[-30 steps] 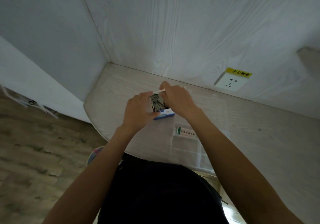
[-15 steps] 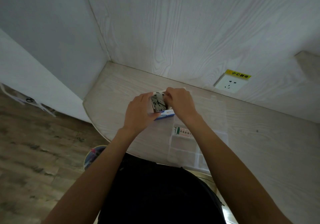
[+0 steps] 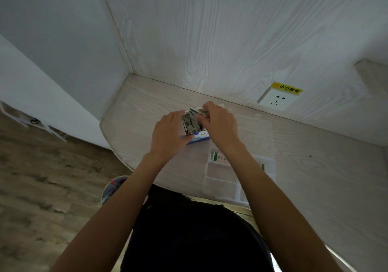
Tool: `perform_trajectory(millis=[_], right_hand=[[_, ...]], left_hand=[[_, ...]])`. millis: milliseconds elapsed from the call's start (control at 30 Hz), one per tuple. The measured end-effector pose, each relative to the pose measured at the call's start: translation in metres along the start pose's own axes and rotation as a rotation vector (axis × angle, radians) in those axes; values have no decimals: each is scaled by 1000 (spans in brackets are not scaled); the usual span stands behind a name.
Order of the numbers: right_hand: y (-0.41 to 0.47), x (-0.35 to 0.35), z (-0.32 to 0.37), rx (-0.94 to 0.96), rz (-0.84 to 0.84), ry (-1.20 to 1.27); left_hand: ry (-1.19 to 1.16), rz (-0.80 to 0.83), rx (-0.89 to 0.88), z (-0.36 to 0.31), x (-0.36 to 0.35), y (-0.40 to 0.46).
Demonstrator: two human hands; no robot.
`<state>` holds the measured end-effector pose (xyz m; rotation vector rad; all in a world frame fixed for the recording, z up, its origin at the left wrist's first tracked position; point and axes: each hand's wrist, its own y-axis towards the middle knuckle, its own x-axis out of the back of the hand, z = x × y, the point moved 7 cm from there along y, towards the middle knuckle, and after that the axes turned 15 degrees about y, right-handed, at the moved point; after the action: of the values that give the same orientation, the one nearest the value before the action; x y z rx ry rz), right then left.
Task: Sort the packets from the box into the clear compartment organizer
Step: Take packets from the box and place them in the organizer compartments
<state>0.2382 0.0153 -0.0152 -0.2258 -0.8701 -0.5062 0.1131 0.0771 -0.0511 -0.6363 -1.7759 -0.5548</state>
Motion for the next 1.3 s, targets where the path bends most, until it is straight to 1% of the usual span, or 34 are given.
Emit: perform_trajectory(millis=[67,133,200,333,400,533,600,667,700,733,767,800,867,900,933,967,1033,1167,1233,1300], right_hand=[[0,-6,2,13,-13,-74],[0,-8,3,30,-19,-78],[1,-1,4,66,-66,-11],[-1,33,3,164,-266,193],[-2,46,-6,130,-297,295],[-5,64,-28,-18,-345,461],[-9,74,-36,-68,-398,564],[-15,84,-40,-81,-432,653],[-17,88,-41,-84,-418,688],[-20,91,-41,-89,-373,722],[-22,90,-40,-97,-302,756],[-26,88,-38,-103,-218,785],[-37,84,-34,-99,-77,823],[-42,82,-32,-88,-36,832],[-47,82,-30,-79,-20,834],[-51,83,-31,-77,-30,837],[-58,87,-36,-86,-76,846],[-75,91,-49,-144,-143,926],[-84,89,-57,-196,-146,960],[-92,86,-63,-226,-132,943]], left_hand=[[1,6,0,0,0,0],[-4,14,-4,0,-1,0],[2,17,-8,0,1,0],[31,28,-20,0,3,3],[30,36,-23,0,3,5],[49,67,-53,0,3,7],[-20,10,-63,-1,12,7],[-136,-111,-75,-6,34,10],[-203,-154,-81,-11,46,12],[-282,-158,-91,-19,58,14],[-374,-102,-101,-28,66,18],[-466,21,-109,-38,70,21],[-581,406,-124,-64,57,21],[-588,582,-133,-74,47,14],[-598,711,-152,-83,39,6],[-641,796,-175,-92,32,-2],[-790,850,-186,-105,25,-16],[-940,726,-73,-112,13,-25],[-996,672,-29,-113,6,-26],[-1006,622,-10,-111,-1,-25]])
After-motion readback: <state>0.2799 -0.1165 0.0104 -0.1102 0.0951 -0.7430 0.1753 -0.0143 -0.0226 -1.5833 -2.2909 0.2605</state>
